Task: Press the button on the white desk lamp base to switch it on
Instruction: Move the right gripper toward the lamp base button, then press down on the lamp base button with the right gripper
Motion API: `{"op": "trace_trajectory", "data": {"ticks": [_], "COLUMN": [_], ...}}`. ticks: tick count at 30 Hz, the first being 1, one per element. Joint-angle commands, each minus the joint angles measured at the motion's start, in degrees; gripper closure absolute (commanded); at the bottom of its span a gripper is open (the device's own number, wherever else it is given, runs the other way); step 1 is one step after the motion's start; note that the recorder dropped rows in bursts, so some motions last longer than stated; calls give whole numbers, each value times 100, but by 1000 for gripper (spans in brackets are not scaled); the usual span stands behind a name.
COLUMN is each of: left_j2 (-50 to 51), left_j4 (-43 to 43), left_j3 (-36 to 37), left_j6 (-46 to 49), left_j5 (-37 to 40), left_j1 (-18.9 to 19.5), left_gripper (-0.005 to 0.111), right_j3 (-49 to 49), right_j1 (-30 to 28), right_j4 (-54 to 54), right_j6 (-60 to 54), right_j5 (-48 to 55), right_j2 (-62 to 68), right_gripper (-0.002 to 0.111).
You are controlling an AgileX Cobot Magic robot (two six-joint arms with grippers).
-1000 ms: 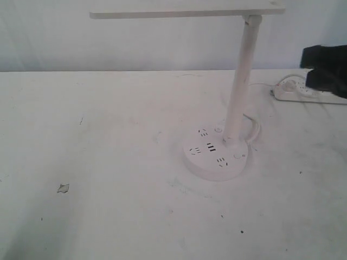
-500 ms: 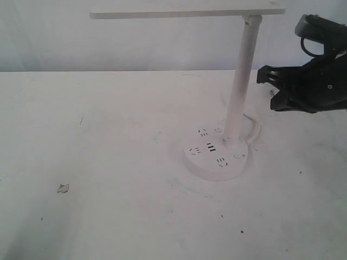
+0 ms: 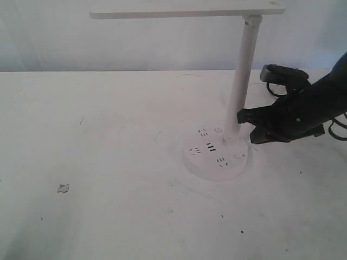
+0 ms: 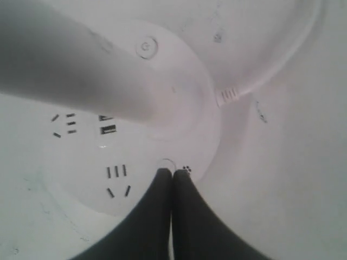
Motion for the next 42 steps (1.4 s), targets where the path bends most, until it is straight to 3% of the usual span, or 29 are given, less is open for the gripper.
{"op": "trace_trajectory", "data": {"ticks": [1, 14, 42], "left_j2": [-18, -18, -18], "left_j4": [-3, -3, -3], "left_j3": [11, 11, 11], "left_j6": [-7, -7, -7], "left_j5": [10, 10, 10], "left_j1": [-47, -47, -47], "left_gripper": [107, 107, 107], "right_j3": [-12, -12, -12], "right_j1": [-12, -12, -12], "right_j4": [802, 1057, 1596], "right_j6": [-892, -892, -922], "right_j5": [-115, -209, -186], "right_j2": [179, 812, 815], "right_gripper": [108, 108, 108]}}
